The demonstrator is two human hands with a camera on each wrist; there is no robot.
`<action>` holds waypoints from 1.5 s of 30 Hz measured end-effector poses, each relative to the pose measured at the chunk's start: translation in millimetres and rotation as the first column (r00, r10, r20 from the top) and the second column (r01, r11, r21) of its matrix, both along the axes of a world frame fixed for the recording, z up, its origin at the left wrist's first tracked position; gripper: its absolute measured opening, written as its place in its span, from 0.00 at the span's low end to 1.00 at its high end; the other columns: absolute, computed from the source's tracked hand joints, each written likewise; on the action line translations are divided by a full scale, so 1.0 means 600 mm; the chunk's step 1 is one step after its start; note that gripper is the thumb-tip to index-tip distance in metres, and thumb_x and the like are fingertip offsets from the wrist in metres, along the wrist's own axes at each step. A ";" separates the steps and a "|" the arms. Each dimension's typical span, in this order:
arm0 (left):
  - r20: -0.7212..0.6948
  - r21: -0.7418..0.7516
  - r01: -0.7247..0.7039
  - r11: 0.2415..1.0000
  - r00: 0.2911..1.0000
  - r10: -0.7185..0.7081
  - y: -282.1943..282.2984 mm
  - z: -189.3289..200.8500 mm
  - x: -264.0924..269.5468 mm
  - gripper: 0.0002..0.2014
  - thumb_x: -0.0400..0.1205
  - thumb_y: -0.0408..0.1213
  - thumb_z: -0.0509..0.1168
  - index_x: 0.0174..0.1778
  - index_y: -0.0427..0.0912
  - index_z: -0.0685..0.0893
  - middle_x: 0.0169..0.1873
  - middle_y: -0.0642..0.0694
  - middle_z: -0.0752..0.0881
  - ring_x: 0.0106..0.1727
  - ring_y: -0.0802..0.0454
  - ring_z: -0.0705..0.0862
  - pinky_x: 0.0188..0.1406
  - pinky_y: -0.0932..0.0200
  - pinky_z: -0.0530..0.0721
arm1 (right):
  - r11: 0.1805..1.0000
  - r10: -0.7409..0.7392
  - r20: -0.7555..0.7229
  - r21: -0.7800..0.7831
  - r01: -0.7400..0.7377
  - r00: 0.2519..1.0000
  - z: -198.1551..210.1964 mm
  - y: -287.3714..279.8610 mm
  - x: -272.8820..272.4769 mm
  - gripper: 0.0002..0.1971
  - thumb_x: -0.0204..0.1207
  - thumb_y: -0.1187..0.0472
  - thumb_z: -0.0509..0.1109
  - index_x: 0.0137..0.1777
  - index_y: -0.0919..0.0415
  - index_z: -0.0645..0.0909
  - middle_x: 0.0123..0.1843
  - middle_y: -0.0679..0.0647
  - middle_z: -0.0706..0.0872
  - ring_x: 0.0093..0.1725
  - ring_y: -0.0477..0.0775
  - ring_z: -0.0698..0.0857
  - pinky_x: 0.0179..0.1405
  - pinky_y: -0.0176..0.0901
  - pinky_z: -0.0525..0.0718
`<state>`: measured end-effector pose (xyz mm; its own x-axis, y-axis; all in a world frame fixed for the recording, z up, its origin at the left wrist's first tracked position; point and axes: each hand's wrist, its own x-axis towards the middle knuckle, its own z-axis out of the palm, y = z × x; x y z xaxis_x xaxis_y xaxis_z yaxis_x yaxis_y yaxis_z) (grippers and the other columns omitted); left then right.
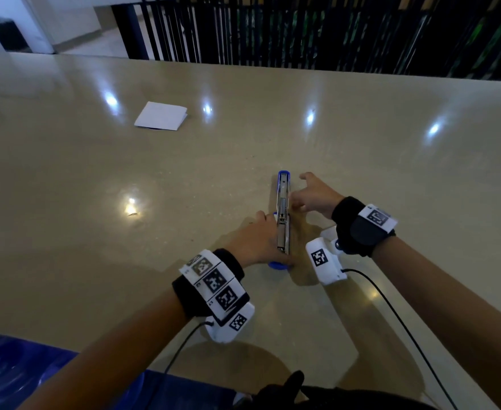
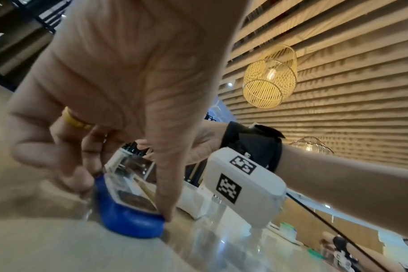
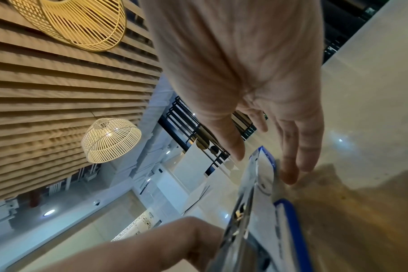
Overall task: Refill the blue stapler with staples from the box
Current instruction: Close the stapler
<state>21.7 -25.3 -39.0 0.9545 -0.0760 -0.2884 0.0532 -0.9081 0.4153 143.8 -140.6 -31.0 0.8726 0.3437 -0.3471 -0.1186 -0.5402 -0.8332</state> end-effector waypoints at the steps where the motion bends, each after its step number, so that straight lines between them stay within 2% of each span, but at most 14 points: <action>1: -0.011 0.000 0.000 1.000 1.000 0.000 0.008 0.000 0.002 0.35 0.69 0.51 0.76 0.65 0.35 0.70 0.58 0.39 0.72 0.57 0.41 0.78 0.48 0.52 0.78 | 1.000 -0.001 -0.010 0.000 0.001 1.000 -0.003 -0.001 0.003 0.36 0.79 0.67 0.66 0.82 0.62 0.50 0.53 0.65 0.78 0.48 0.59 0.79 0.41 0.47 0.77; 6: 0.003 -0.027 -0.066 0.997 0.998 0.066 0.065 0.006 0.017 0.19 0.67 0.36 0.78 0.45 0.31 0.78 0.43 0.38 0.76 0.41 0.44 0.77 0.36 0.52 0.72 | 0.996 -0.087 -0.031 0.030 0.088 0.996 -0.012 -0.023 0.014 0.21 0.81 0.66 0.64 0.70 0.62 0.60 0.51 0.66 0.78 0.39 0.58 0.79 0.33 0.44 0.77; 8: 0.013 -0.064 -0.102 0.993 0.995 0.103 0.084 0.014 0.025 0.21 0.65 0.33 0.80 0.50 0.27 0.85 0.46 0.36 0.84 0.42 0.44 0.81 0.36 0.53 0.75 | 0.987 -0.145 -0.034 0.061 0.147 0.989 -0.011 -0.034 0.017 0.18 0.82 0.67 0.63 0.68 0.63 0.61 0.51 0.68 0.78 0.40 0.61 0.80 0.36 0.49 0.79; 11: 0.027 -0.087 -0.119 0.989 0.992 0.122 0.104 0.021 0.034 0.25 0.63 0.29 0.81 0.56 0.30 0.87 0.52 0.36 0.88 0.45 0.47 0.83 0.38 0.59 0.77 | 0.977 -0.204 -0.029 0.059 0.205 0.979 -0.013 -0.045 0.023 0.30 0.82 0.66 0.64 0.78 0.71 0.54 0.61 0.71 0.79 0.46 0.63 0.82 0.47 0.56 0.84; 13: 0.021 -0.101 -0.126 0.987 0.991 0.129 0.112 0.021 0.037 0.26 0.62 0.29 0.81 0.57 0.33 0.87 0.53 0.38 0.88 0.47 0.46 0.84 0.41 0.59 0.78 | 0.976 -0.208 -0.056 0.056 0.211 0.977 -0.014 -0.048 0.027 0.29 0.83 0.65 0.64 0.79 0.70 0.56 0.64 0.70 0.77 0.48 0.64 0.82 0.43 0.54 0.85; 16: 0.030 -0.102 -0.118 0.988 0.992 0.122 0.116 0.021 0.039 0.26 0.61 0.29 0.82 0.57 0.35 0.88 0.52 0.39 0.90 0.50 0.44 0.87 0.43 0.58 0.82 | 0.983 -0.181 -0.011 0.014 0.181 0.983 -0.012 -0.050 0.031 0.13 0.82 0.65 0.65 0.61 0.72 0.73 0.54 0.70 0.79 0.41 0.65 0.83 0.37 0.51 0.85; 18: 0.041 -0.113 -0.123 0.986 0.991 0.128 0.116 0.021 0.037 0.26 0.60 0.28 0.82 0.56 0.35 0.89 0.51 0.39 0.91 0.50 0.44 0.88 0.43 0.58 0.83 | 0.981 -0.195 0.061 -0.009 0.196 0.979 -0.016 -0.056 0.038 0.15 0.81 0.65 0.67 0.56 0.81 0.78 0.49 0.70 0.81 0.43 0.66 0.84 0.43 0.56 0.87; 22: 0.062 -0.131 -0.124 0.984 0.989 0.133 0.117 0.021 0.033 0.26 0.61 0.30 0.82 0.57 0.35 0.89 0.51 0.40 0.91 0.50 0.44 0.88 0.47 0.57 0.85 | 0.969 -0.211 0.177 0.163 0.183 0.961 0.018 -0.052 0.023 0.08 0.80 0.64 0.68 0.50 0.71 0.78 0.45 0.65 0.81 0.40 0.60 0.84 0.23 0.30 0.85; 25: 0.077 -0.155 -0.128 0.980 0.987 0.141 0.120 0.020 0.030 0.26 0.61 0.31 0.83 0.56 0.35 0.89 0.50 0.42 0.91 0.50 0.46 0.89 0.49 0.57 0.87 | 0.991 -0.079 0.435 0.129 0.025 0.897 0.055 -0.033 -0.008 0.09 0.77 0.64 0.72 0.55 0.68 0.82 0.45 0.58 0.83 0.36 0.51 0.84 0.27 0.26 0.83; 28: 0.098 -0.186 -0.120 0.975 0.985 0.139 0.124 0.017 0.023 0.25 0.61 0.31 0.83 0.55 0.37 0.89 0.49 0.42 0.92 0.48 0.48 0.90 0.50 0.54 0.89 | 0.996 0.036 0.607 0.041 -0.077 0.794 0.070 -0.010 -0.041 0.17 0.72 0.63 0.77 0.59 0.69 0.85 0.49 0.57 0.85 0.45 0.52 0.83 0.44 0.38 0.87; 32: 0.128 -0.195 -0.118 0.974 0.981 0.145 0.131 0.016 0.017 0.25 0.60 0.33 0.83 0.53 0.37 0.89 0.45 0.41 0.92 0.46 0.47 0.91 0.51 0.48 0.89 | 0.966 0.203 0.574 0.015 -0.258 0.793 0.064 0.016 -0.074 0.19 0.68 0.66 0.79 0.60 0.67 0.86 0.53 0.57 0.91 0.48 0.50 0.88 0.48 0.29 0.85; 37: 0.160 -0.125 -0.072 0.990 0.983 0.091 0.132 0.017 0.014 0.26 0.61 0.36 0.83 0.55 0.35 0.88 0.48 0.39 0.91 0.50 0.43 0.87 0.54 0.47 0.85 | 0.886 0.464 0.570 -0.308 -0.347 0.678 0.016 0.042 -0.102 0.15 0.73 0.66 0.74 0.60 0.61 0.88 0.55 0.61 0.92 0.55 0.59 0.89 0.56 0.42 0.80; 40: 0.161 -0.118 -0.072 0.990 0.983 0.091 0.134 0.017 0.015 0.27 0.61 0.36 0.83 0.56 0.35 0.88 0.50 0.39 0.90 0.51 0.42 0.87 0.56 0.46 0.85 | 0.889 0.458 0.587 -0.299 -0.346 0.667 0.012 0.045 -0.104 0.15 0.74 0.68 0.73 0.60 0.60 0.88 0.53 0.62 0.92 0.55 0.62 0.88 0.61 0.53 0.82; 45: 0.172 -0.119 -0.052 0.991 0.982 0.073 0.137 0.014 0.017 0.26 0.62 0.35 0.83 0.56 0.35 0.88 0.49 0.39 0.91 0.51 0.43 0.87 0.55 0.47 0.85 | 0.834 0.550 0.525 -0.392 -0.389 0.649 0.008 0.053 -0.099 0.14 0.75 0.68 0.72 0.60 0.63 0.88 0.54 0.63 0.92 0.55 0.62 0.88 0.59 0.53 0.83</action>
<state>31.9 57.0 -30.4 0.9934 -0.0372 -0.1085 0.0253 -0.8517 0.5234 84.7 -108.9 -26.1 0.6598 0.7489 0.0612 0.6775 -0.5577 -0.4795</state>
